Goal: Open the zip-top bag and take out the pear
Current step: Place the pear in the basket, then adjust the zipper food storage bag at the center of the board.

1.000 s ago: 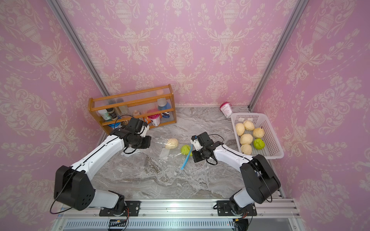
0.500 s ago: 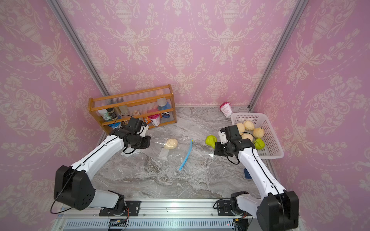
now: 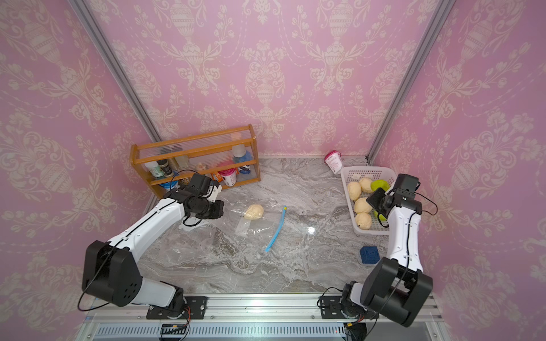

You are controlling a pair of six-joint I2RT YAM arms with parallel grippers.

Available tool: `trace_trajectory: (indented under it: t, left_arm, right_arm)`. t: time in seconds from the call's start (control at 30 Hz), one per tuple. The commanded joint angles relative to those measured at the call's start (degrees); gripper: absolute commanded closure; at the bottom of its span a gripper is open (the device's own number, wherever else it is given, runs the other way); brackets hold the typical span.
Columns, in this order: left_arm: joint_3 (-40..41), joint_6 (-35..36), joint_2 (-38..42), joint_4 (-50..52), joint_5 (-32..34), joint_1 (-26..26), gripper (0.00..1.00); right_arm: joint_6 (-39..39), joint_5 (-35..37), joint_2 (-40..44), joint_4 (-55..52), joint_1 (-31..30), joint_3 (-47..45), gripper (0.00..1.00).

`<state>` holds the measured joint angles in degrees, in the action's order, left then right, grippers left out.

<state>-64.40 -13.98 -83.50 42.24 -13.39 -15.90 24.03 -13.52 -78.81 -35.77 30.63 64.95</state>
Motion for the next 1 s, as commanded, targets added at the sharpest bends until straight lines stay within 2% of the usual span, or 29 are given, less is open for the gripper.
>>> trace_trajectory:
  t: [0.0,0.07,0.13,0.17,0.2,0.27,0.37,0.47,0.63,0.7,0.83,0.97]
  left_arm:
    - [-2.0,2.2,-1.4,-0.4,-2.4,0.4,1.00]
    - [-2.3,2.3,-1.8,-0.2,-2.6,0.4,1.00]
    - [-2.6,2.2,-2.0,-0.1,-2.8,0.4,1.00]
    - [-2.7,2.1,-2.0,-0.1,-2.8,0.4,1.00]
    - [-2.7,2.0,-2.0,0.0,-2.8,0.3,1.00]
    - [-2.7,1.9,-1.9,0.0,-2.7,0.4,1.00]
    - [-2.6,1.8,-1.7,0.0,-2.4,0.3,1.00]
    - [-2.0,1.3,-1.6,-0.3,-2.0,0.4,1.00]
    - [-1.5,0.8,-1.4,-0.4,-2.1,0.4,1.00]
    - [-1.5,0.8,-1.2,-0.2,-2.0,0.3,1.00]
    - [-2.3,0.5,-0.1,-0.1,-2.8,0.4,1.00]
    - [-3.4,-0.6,2.3,-1.6,-5.9,0.2,1.00]
  right_arm:
    - [1.7,-1.0,-3.7,2.6,1.1,1.5,1.00]
    - [1.8,-1.5,-4.8,3.8,1.1,0.9,1.00]
    - [1.8,-1.9,-4.4,4.9,1.1,0.0,0.72]
    - [1.6,-2.2,-3.7,5.4,1.0,-0.4,0.63]
    - [1.2,-2.2,-2.5,5.5,0.8,-0.7,0.56]
    - [0.5,-1.7,0.3,5.0,-0.1,-1.0,0.51]
    - [1.5,-4.9,4.9,3.4,-2.7,-2.2,0.49]
    - [3.6,-8.2,8.9,2.6,-9.5,-5.0,0.48]
    - [10.1,-11.2,12.4,6.8,-24.7,-12.9,0.62]
    - [14.3,-12.1,12.7,9.9,-29.4,-16.4,0.67]
    - [22.4,-14.3,11.2,19.9,-37.5,-24.3,0.71]
    - [24.6,-14.5,6.7,23.7,-43.5,-26.7,0.73]
